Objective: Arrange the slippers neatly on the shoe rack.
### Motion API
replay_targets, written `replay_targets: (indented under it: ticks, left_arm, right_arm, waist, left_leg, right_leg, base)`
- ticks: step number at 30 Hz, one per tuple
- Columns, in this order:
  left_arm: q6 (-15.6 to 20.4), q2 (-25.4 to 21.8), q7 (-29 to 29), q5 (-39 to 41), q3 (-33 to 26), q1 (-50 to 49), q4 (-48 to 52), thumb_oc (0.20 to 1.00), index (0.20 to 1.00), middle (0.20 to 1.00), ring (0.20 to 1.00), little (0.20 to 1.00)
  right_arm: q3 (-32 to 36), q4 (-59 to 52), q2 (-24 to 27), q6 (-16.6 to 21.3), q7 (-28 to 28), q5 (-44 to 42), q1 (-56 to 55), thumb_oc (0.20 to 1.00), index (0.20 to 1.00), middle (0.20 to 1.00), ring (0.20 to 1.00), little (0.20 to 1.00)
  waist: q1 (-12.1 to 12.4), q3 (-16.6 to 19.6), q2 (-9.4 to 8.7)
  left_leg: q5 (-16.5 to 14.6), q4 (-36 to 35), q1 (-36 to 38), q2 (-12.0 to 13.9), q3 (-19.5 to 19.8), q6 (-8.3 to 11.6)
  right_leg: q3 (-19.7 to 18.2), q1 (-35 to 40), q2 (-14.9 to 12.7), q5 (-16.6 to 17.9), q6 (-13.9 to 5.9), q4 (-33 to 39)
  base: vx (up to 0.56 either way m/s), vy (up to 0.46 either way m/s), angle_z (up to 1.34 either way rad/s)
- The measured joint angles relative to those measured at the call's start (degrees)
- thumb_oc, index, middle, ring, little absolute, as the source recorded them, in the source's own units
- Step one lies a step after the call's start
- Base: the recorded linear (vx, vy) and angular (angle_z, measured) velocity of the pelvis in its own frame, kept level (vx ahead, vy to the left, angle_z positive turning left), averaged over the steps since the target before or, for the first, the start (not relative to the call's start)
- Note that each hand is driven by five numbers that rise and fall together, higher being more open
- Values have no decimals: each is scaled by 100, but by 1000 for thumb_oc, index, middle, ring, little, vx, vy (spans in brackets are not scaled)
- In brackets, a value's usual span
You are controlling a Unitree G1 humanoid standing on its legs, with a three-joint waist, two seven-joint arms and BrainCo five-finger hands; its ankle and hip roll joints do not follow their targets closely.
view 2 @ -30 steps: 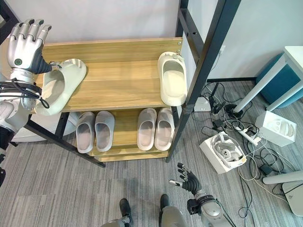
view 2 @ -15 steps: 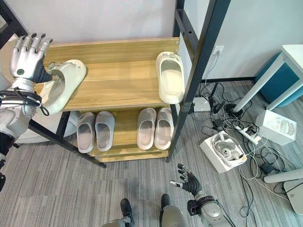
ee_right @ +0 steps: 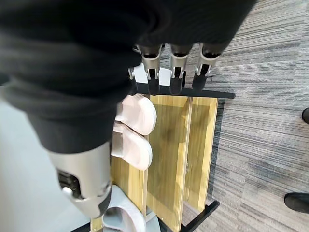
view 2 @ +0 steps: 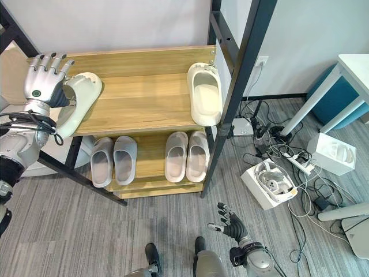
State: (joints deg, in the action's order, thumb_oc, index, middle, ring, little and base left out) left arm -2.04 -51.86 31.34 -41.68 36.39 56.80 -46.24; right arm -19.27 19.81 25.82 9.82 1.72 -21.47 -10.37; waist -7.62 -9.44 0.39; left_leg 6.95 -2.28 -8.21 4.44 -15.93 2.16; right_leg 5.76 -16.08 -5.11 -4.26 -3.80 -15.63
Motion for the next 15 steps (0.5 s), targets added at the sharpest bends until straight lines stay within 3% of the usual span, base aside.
replay_targets:
  ticks: [3,4,5,6,15]
  left_arm:
    - [-53,117,21,29,9,390,-480,1000,1000,1000,1000,1000]
    - [-71,152,16,30,9,480,-600,752,752,752,752,752]
    - [-86,179,20,57,38,579,-761,410,410,410,410,410]
    - [-114,178,9,58,143,664,-856,200,200,200,200,200]
    - [-108,150,-39,239,176,753,-607,200,200,200,200,200]
  right_arm:
    - [1,-19,46,27,-28,-19,-13,1000,1000,1000,1000,1000]
    - [-2,-21,68,28,-29,-27,-43,1000,1000,1000,1000,1000]
    - [3,-25,92,28,-37,-72,-72,1000,1000,1000,1000,1000]
    - [13,-25,105,29,-45,-110,-86,1000,1000,1000,1000,1000]
    - [49,-25,102,110,-40,-120,-99,1000,1000,1000,1000,1000]
  waist:
    - [-73,-20,-80]
    - [-107,-31,-100]
    - [-140,-45,-130]
    - [-158,-61,-157]
    - [-151,-103,-182]
  left_leg:
    - [10,3,-115,-13,-62,-8]
    - [10,3,-119,-13,-60,-8]
    - [10,3,-119,-12,-64,-8]
    - [9,2,-131,-11,-77,-8]
    - [12,-6,-172,-11,-166,-11]
  right_leg:
    - [-94,-146,3,20,4,-52]
    - [-94,-148,4,21,4,-51]
    - [-104,-155,4,20,3,-50]
    - [-116,-204,5,22,2,-51]
    - [-149,-211,7,38,-8,8]
  base:
    - [-12,15,-11]
    - [-7,5,-6]
    - [-7,4,-4]
    - [6,8,-4]
    - [1,-7,-1]
